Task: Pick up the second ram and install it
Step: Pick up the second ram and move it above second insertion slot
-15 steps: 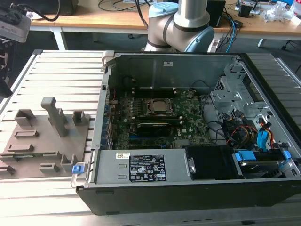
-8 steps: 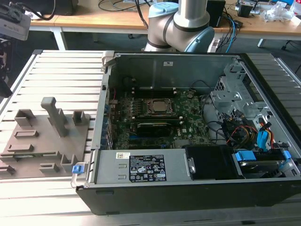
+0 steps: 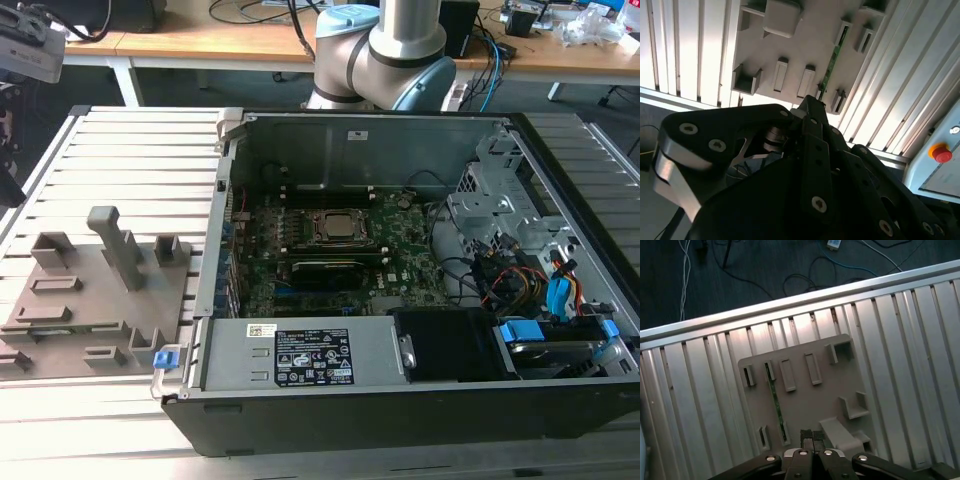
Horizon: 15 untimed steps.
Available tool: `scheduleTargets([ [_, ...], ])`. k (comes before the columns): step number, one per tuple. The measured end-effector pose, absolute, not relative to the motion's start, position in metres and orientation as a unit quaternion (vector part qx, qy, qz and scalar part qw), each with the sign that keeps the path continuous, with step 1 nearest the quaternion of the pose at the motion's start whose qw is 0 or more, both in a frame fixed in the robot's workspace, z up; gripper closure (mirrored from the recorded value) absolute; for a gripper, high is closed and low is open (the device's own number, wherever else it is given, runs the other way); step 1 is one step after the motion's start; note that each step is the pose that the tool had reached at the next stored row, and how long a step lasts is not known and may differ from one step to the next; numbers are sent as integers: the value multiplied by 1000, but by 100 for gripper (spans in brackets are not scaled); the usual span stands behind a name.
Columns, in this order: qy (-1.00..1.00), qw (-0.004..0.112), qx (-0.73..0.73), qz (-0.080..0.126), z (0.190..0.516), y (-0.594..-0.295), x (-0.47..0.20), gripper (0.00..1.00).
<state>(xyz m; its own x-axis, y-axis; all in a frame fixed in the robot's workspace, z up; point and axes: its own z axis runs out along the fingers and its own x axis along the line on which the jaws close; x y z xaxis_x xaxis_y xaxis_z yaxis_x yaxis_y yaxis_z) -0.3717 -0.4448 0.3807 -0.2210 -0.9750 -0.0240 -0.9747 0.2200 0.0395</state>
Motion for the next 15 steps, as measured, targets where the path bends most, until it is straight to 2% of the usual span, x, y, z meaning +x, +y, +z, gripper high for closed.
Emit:
scheduleTargets([
  [14,-741,4,671,-23,381,-445,-372,89],
  [15,-741,4,671,-23,381,-445,-372,83],
])
